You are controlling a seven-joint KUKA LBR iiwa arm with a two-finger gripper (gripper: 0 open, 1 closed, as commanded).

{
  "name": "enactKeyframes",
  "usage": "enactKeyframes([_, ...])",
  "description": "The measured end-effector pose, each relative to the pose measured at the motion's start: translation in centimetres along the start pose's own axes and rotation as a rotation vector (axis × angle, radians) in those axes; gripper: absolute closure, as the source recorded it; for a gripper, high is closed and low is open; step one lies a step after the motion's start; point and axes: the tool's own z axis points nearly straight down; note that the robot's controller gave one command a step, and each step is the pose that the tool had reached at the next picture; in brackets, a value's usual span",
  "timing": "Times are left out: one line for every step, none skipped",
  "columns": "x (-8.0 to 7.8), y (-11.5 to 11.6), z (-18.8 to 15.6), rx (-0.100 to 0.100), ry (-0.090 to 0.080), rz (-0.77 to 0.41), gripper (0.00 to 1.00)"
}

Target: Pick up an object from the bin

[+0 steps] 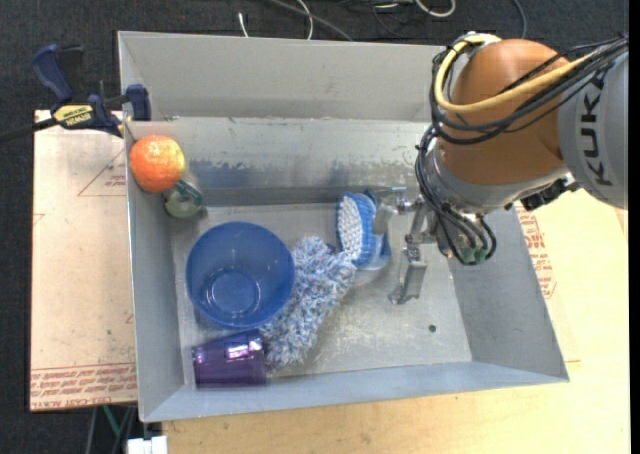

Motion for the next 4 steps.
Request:
enactKeyframes([0.0,0.0,0.0,0.0,0.0,0.0,0.0])
enactKeyframes([-1.5,6.8,7.8,-0.001,-0.003,-0.097,0.0])
enactKeyframes([-2.0,8.9,8.9,0.0,-0.01,-0.123,0.0])
enactKeyframes([-0.9,12.3,14.9,0.0,-0.003,-0.28,0.0])
